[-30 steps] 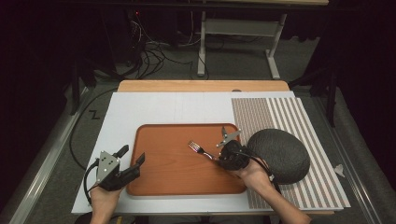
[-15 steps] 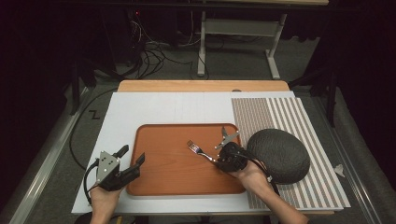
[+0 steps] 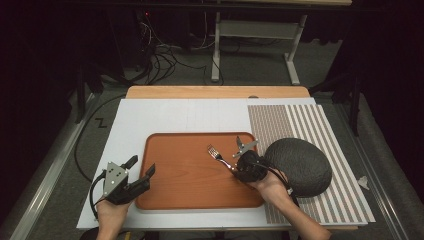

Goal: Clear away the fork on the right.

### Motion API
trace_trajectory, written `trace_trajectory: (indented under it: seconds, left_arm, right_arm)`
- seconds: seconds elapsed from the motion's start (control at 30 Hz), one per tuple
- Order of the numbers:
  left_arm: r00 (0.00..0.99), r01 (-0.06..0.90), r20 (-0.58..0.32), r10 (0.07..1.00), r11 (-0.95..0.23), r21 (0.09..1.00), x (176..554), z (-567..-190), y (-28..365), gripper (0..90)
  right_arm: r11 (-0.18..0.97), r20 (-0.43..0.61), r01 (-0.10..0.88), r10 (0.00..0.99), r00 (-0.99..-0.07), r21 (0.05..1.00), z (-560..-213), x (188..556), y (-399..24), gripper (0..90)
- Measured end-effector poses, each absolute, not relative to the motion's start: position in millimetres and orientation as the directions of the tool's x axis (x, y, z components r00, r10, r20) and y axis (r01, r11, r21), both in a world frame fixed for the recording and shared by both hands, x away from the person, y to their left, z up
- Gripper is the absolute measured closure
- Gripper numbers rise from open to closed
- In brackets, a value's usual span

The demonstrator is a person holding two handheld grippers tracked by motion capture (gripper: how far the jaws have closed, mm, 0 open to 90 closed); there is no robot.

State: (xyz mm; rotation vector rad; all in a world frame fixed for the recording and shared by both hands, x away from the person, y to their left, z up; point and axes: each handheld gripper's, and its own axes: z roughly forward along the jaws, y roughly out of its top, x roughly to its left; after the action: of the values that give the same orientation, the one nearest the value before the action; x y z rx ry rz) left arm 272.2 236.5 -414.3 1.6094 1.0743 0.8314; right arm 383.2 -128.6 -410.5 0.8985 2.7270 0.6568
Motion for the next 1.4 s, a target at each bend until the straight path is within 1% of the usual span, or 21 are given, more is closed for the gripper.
trace_trajectory:
  seconds: [0.17, 0.5, 0.7, 1.4]
  left_arm:
    - [0.371, 0.247, 0.019, 0.929, -0.118, 0.962, 272.0, -414.2, 236.5, 35.0]
    - [0.374, 0.248, 0.016, 0.927, -0.117, 0.962, 271.8, -414.2, 236.4, 35.2]
    - [0.375, 0.249, 0.016, 0.927, -0.117, 0.961, 271.9, -414.2, 236.3, 35.2]
    - [0.374, 0.250, 0.017, 0.927, -0.119, 0.961, 272.0, -414.3, 236.3, 35.1]
  right_arm:
    - [0.711, -0.057, 0.523, 0.616, -0.785, 0.470, -410.4, 384.7, -131.4, 72.1]
    - [0.723, -0.105, 0.501, 0.612, -0.784, 0.476, -410.7, 384.7, -133.7, 72.1]
    - [0.725, -0.115, 0.496, 0.611, -0.783, 0.478, -410.8, 385.3, -134.0, 71.7]
    - [0.700, -0.108, 0.520, 0.641, -0.760, 0.490, -411.3, 391.7, -139.4, 68.4]
